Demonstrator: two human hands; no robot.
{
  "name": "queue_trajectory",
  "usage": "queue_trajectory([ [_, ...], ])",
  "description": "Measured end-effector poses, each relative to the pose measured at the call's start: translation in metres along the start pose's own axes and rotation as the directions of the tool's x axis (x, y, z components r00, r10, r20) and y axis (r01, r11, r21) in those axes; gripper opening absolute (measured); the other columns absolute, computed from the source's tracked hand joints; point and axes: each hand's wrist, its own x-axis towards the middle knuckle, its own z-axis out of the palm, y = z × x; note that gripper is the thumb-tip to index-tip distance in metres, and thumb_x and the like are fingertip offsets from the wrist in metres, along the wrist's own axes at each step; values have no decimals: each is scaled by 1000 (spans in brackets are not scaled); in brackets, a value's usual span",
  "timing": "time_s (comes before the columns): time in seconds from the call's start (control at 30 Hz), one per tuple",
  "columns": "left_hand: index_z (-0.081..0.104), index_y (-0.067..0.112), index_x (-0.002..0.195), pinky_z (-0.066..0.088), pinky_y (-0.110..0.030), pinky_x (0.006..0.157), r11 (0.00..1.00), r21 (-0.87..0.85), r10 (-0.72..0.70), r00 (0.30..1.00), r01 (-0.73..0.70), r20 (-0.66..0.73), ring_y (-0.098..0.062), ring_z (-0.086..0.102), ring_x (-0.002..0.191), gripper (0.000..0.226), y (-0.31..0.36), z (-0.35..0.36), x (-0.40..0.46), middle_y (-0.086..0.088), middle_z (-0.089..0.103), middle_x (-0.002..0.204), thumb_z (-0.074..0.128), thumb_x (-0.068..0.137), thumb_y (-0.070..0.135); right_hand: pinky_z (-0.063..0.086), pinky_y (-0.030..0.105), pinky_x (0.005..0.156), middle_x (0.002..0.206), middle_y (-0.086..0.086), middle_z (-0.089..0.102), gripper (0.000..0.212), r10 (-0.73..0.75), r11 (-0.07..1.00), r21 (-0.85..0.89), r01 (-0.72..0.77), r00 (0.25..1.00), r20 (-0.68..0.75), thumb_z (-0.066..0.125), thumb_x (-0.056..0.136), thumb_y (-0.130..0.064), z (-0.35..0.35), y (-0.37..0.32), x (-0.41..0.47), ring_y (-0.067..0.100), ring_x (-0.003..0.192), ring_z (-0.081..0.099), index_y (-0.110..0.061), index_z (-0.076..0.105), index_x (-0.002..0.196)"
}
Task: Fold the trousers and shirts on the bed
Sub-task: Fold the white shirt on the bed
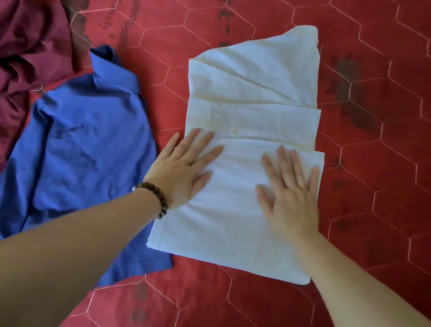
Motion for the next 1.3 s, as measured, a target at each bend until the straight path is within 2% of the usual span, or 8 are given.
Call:
queue_trajectory([
  [0.3, 2, 27, 153, 3, -49, 119, 999, -17, -44, 998, 44, -38, -26, 2, 148, 68, -18, -22, -24, 0, 5, 161, 41, 98, 23, -3, 53, 118, 161, -4, -11, 55, -1, 1000, 1, 1, 994, 110, 15, 103, -42, -28, 44, -25, 12, 147, -14, -33, -11, 150],
  [0.43, 20, 20, 151, 12, -51, 118, 946, 199, 262, 965, -255, -9, -28, 11, 146, 101, -36, -36, -53, -3, 16, 158, 59, 63, -10, 12, 55, 118, 161, 3, 7, 88, -183, 971, -140, 196, 978, 99, 59, 83, -2, -46, 78, -54, 20, 149, 4, -24, 9, 153],
  [0.57, 33, 20, 147, 16, -46, 116, 869, 161, 454, 884, -467, 115, -29, 19, 144, 89, -32, -36, -59, -4, 27, 155, 58, 68, -11, 18, 55, 116, 158, 6, 20, 72, -365, 909, -166, 381, 923, 122, 59, 88, -19, -46, 83, -69, 25, 145, 22, -23, 23, 150],
  [0.7, 0, 29, 148, -20, -28, 113, 937, 27, 332, 912, -348, 243, -19, -11, 146, 79, -22, -24, -52, 5, -1, 159, 36, 86, -5, 19, 50, 117, 153, 5, 28, 84, -393, 914, -61, 401, 912, 117, 57, 69, 16, -37, 54, -58, 26, 143, 28, -18, 40, 145],
  [0.83, 36, 22, 145, -9, -17, 115, 926, -333, 231, 965, -178, 127, -13, 10, 145, 70, -15, -30, -52, 5, 26, 153, 48, 83, -8, 9, 23, 119, 143, -9, 39, 75, -202, 929, 332, 166, 976, 77, 40, 77, 24, -43, 38, -49, 8, 140, 30, -22, 54, 134],
  [1.07, 68, 35, 101, 49, -18, 85, 357, -912, -93, 979, 203, 182, -2, 64, 100, 31, -14, -89, -57, 22, 71, 100, 48, 88, 15, 36, 22, 55, 61, -11, 55, 24, 27, 685, 677, -269, 938, 346, 53, 95, -18, -104, 45, -39, 7, 59, 51, -15, 66, 75],
  [1.2, 66, 7, 78, 42, -30, 64, 198, -910, -484, 843, 365, 233, -10, 51, 65, 62, -26, -113, -14, 5, 58, 69, 48, 78, 66, 27, 16, 46, 53, -12, 41, 46, 268, 627, 731, -270, 955, 123, 53, 95, -40, -126, 45, 6, 2, 47, 36, -6, 50, 64],
  [1.3, 68, 14, 90, 50, -32, 82, 16, -899, -568, 744, 438, 353, -16, 64, 85, 49, -32, -108, 23, 2, 69, 89, 56, 83, 61, 45, 21, 60, 69, -14, 58, 30, 379, 501, 791, -351, 911, 164, 54, 94, -42, -118, 34, 46, 3, 64, 54, -17, 61, 78],
])
